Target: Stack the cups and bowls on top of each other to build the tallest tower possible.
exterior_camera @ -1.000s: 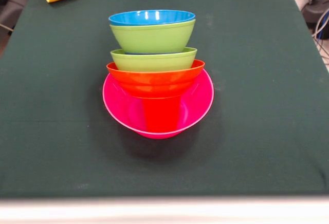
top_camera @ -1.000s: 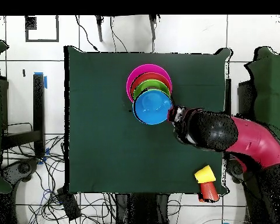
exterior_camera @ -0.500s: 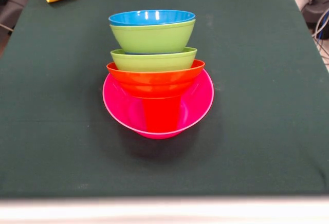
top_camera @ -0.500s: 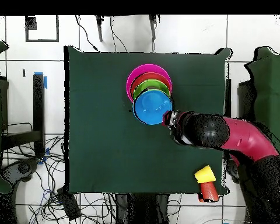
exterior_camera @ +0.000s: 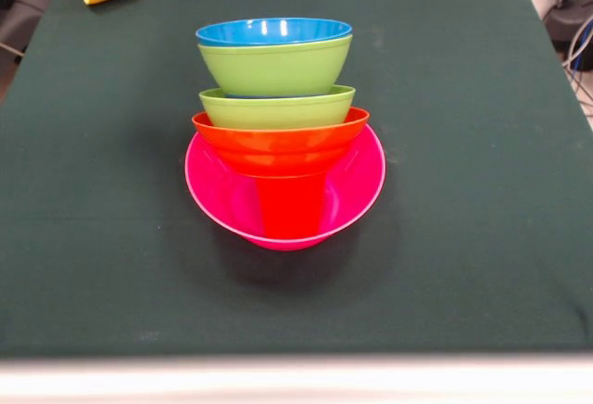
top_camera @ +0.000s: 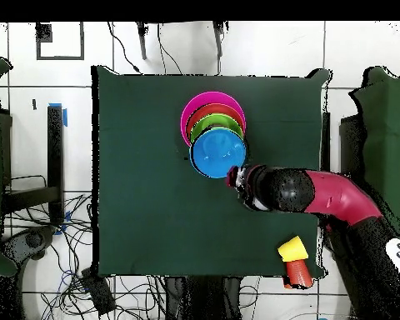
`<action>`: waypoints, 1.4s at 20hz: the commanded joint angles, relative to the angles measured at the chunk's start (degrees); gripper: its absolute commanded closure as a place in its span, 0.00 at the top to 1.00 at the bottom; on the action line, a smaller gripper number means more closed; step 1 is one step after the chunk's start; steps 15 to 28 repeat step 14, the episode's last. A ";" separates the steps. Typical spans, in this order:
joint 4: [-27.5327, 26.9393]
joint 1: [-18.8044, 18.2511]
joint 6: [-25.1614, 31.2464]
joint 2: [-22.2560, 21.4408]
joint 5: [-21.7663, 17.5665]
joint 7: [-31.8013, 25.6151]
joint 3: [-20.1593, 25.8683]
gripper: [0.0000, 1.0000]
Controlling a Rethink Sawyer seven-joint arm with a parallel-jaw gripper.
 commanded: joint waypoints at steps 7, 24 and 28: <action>-0.17 -2.73 5.64 4.06 -11.82 -16.32 1.65 1.00; 0.34 -5.46 5.09 8.09 -15.65 -18.55 3.04 1.00; 0.34 -5.46 5.09 8.09 -15.65 -18.55 3.04 1.00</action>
